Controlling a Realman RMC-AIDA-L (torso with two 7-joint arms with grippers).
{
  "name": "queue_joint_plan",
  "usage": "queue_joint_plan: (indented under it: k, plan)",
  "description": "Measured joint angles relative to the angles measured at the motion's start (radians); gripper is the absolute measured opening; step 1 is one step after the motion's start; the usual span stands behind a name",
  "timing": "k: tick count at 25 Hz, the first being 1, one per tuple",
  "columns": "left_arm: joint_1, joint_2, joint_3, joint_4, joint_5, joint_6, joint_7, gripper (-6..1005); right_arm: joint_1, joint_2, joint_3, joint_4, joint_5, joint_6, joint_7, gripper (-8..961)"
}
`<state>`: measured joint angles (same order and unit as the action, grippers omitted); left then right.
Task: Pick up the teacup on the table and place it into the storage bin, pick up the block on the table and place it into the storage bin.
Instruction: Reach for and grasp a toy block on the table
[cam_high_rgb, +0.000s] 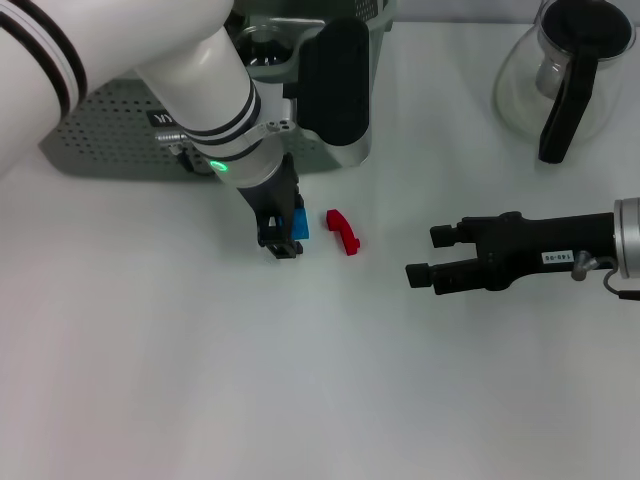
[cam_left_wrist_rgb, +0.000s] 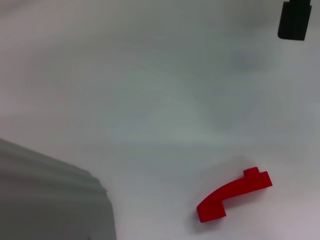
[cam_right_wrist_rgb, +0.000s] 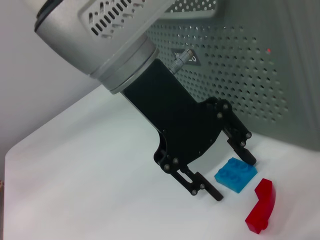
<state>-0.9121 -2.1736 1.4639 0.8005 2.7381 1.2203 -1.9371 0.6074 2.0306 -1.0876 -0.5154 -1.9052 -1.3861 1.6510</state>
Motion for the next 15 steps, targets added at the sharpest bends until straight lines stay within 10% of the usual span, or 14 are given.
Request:
queue_joint_plan:
  k: [15]
  plan:
    - [-0.017, 0.003, 0.000, -0.015, 0.000, -0.001, -0.010, 534, -0.001, -0.001, 0.000, 0.000, 0.000, 0.001, -0.002, 898]
